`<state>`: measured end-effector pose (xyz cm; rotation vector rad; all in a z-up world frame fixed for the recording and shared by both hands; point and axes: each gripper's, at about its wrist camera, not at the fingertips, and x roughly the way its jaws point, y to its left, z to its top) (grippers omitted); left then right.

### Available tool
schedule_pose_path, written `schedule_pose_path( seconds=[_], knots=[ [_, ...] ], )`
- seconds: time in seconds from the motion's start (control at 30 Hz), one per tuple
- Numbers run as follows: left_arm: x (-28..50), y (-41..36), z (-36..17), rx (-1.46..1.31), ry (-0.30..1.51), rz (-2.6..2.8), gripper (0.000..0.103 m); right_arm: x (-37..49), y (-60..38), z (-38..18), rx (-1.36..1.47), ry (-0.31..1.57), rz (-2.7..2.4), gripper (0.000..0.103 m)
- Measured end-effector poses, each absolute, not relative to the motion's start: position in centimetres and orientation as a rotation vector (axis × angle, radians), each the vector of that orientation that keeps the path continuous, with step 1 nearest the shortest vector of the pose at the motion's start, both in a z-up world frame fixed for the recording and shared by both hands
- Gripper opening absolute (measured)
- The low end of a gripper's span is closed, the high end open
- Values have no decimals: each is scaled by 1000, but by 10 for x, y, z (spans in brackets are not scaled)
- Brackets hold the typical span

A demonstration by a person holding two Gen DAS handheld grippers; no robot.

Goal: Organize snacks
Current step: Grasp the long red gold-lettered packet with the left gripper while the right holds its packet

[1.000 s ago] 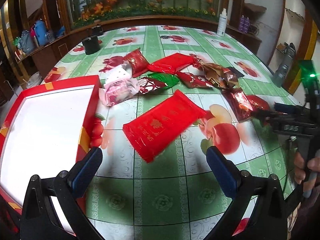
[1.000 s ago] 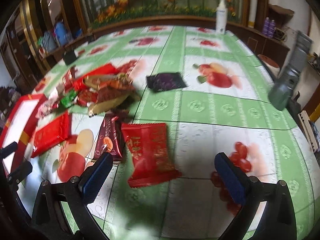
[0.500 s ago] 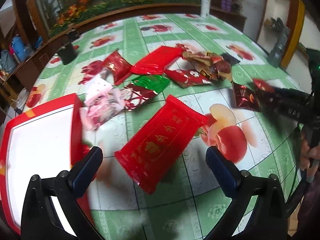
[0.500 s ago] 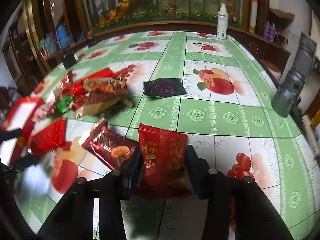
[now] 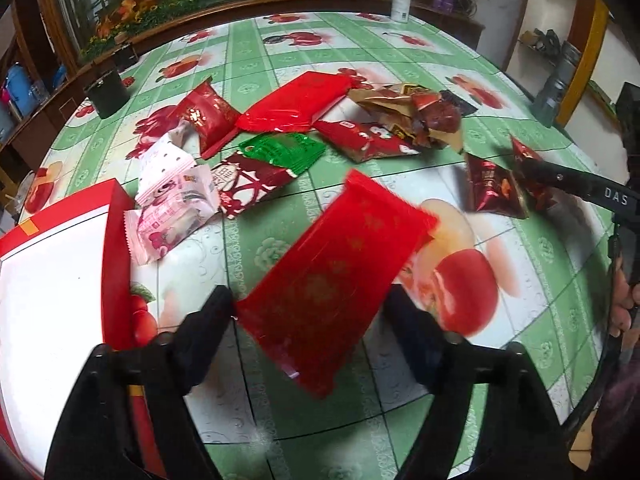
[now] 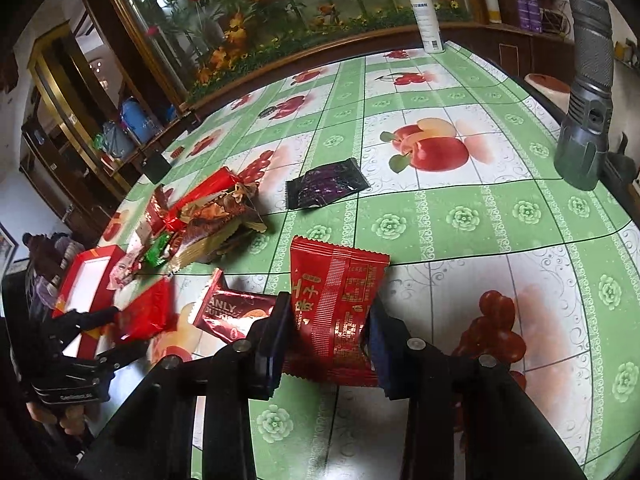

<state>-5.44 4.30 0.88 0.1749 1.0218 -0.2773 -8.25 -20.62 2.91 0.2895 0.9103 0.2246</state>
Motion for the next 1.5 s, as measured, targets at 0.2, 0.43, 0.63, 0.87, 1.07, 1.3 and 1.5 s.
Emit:
schedule_pose_path(
  seconds=[0.2,0.43,0.63,0.87,1.07,1.3,1.5],
  knots=[
    [-63,38,11,171,998,-283,60,-81,-208,28,324,910,246,38],
    [-80,39,14,97,975,-286,59,-81,-211,29,340,903,238,38],
    [-102,47,31,41,919,-284,59,-87,-209,39,349,848,274,38],
    [-122,64,47,-9,882,-265,59,-94,-206,50,357,779,328,37],
    [-138,83,58,-42,849,-246,58,-98,-195,51,340,772,355,37],
    [-145,105,64,-85,835,-216,58,-104,-162,54,332,763,460,37],
    [-143,113,62,-107,838,-197,58,-107,-90,45,262,850,609,37]
  ],
)
